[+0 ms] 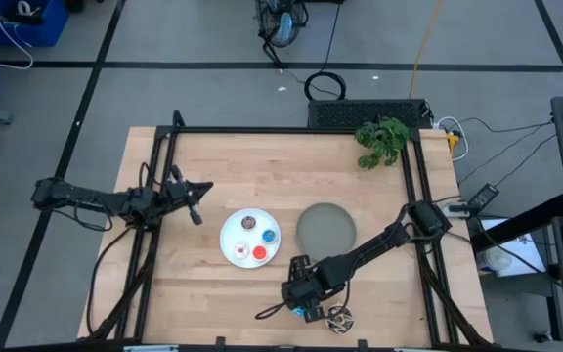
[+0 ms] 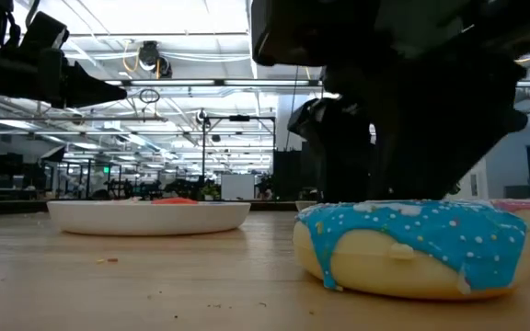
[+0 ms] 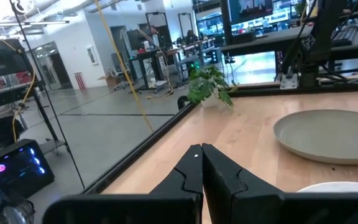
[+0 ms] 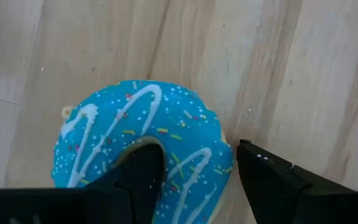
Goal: Pick & Place donuts
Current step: Put the large blue donut on the gray plate, then put the large pink donut on the gray plate, then put the large black donut on the gray plate
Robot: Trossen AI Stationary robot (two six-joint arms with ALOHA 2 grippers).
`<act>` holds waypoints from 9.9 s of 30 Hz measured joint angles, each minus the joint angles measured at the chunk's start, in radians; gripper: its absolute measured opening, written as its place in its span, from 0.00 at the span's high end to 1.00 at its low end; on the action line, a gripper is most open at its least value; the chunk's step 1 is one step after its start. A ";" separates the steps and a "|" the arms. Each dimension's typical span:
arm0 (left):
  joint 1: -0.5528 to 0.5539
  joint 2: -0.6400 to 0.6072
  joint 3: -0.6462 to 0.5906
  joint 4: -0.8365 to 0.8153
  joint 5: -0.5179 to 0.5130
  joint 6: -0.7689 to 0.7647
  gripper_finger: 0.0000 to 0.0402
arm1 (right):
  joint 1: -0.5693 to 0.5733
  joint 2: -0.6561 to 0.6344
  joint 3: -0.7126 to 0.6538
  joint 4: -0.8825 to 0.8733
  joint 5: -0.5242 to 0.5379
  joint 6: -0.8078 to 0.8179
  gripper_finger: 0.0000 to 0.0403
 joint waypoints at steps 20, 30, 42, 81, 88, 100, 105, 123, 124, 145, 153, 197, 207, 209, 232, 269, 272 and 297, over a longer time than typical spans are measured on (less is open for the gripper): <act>0.000 0.000 0.000 -0.001 0.000 -0.002 0.98 | -0.030 -0.020 -0.004 0.004 0.002 -0.031 0.94; 0.000 0.000 0.000 -0.001 0.000 -0.005 0.98 | -0.084 -0.268 -0.003 -0.114 0.061 -0.052 0.98; 0.000 0.000 0.000 -0.019 0.001 -0.023 0.98 | -0.392 -0.536 -0.187 -0.264 0.128 -0.027 0.98; 0.000 0.000 0.000 0.009 -0.019 0.031 0.98 | -0.570 -0.543 -0.674 0.174 0.007 0.039 0.65; 0.000 0.000 0.000 0.008 -0.019 0.027 0.98 | -0.580 -0.543 -0.632 0.103 0.074 0.027 0.43; 0.000 0.000 0.000 -0.003 -0.018 0.030 0.98 | -0.541 -0.558 -0.433 -0.111 0.058 0.002 0.36; 0.000 0.000 0.000 -0.022 -0.018 0.029 0.98 | -0.405 -0.571 -0.343 -0.144 0.031 0.032 0.38; 0.000 0.000 0.000 -0.007 -0.019 -0.024 0.98 | 0.148 -0.334 -0.112 -0.366 0.091 0.465 0.39; 0.000 0.000 0.000 -0.007 -0.019 -0.025 0.98 | 0.161 -0.314 -0.112 -0.350 0.074 0.466 0.39; 0.000 0.000 0.000 -0.023 -0.021 -0.027 0.98 | 0.243 -0.183 -0.113 -0.286 0.078 0.432 0.39; 0.000 0.000 0.000 -0.023 -0.021 -0.028 0.98 | 0.224 -0.230 -0.114 -0.288 0.189 0.392 0.42; 0.000 0.000 0.000 -0.024 -0.021 -0.031 0.98 | 0.040 -0.476 -0.223 -0.329 0.186 0.270 0.96; 0.000 0.000 0.000 -0.024 -0.020 -0.035 0.98 | -0.129 -0.467 -0.290 -0.428 0.076 0.226 0.96; 0.000 0.000 0.000 -0.029 -0.020 -0.035 0.98 | -0.154 -0.457 -0.329 -0.395 0.044 0.206 0.97; 0.000 0.000 0.000 -0.045 -0.020 -0.034 0.98 | -0.246 -0.447 -0.498 -0.225 0.031 0.132 0.67; 0.000 0.000 0.000 -0.040 -0.021 -0.044 0.98 | 0.082 -0.374 -0.157 -0.156 -0.051 0.320 0.76; 0.000 0.000 0.000 -0.036 -0.020 -0.047 0.98 | 0.123 -0.303 -0.127 -0.072 -0.084 0.307 0.82; 0.000 0.000 0.000 -0.022 -0.020 -0.047 0.98 | 0.174 -0.223 -0.112 -0.174 -0.094 0.297 0.44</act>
